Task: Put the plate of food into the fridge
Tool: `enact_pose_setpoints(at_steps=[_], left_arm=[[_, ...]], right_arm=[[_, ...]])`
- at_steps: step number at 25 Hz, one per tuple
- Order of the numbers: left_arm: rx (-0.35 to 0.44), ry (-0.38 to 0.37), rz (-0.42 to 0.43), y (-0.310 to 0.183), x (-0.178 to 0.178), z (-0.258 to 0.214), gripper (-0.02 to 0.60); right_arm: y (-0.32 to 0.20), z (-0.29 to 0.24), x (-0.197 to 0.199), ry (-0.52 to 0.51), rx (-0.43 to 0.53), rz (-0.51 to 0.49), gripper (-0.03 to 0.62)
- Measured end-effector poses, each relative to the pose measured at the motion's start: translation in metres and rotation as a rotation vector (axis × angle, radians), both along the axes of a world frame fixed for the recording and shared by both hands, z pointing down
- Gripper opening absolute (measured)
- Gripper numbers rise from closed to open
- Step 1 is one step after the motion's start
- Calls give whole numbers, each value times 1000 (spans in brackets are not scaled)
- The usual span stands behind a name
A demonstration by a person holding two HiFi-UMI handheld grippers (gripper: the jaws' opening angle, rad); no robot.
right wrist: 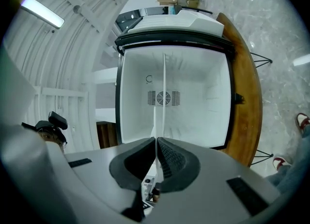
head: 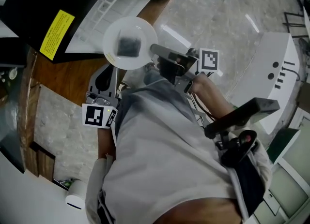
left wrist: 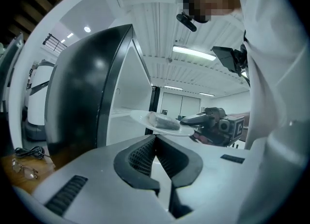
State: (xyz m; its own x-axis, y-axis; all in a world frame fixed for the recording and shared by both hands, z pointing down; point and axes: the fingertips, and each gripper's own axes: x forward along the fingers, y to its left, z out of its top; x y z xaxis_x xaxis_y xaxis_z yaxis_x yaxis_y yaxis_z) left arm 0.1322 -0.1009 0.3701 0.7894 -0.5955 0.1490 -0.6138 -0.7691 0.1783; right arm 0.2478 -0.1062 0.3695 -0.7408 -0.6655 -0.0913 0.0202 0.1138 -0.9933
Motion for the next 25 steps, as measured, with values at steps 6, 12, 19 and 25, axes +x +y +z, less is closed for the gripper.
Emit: enact_pose_setpoints(at_steps=[6,12,19,25], left_arm=[[38,38,-61,-12,27,-13,18],[102,39,-132,-32,58,-19,18],[168,-52,-215,-70,90,-23,18],[202,-88,-229,-96,110,-28,18]], right_arm=[[-44,-3,25,29,20,-36,25],[-92,-1,35,26,29,-59,25],[-134,-7,31,12,25,-68,25],[-154,-3,23,-1,-22,-101,25]])
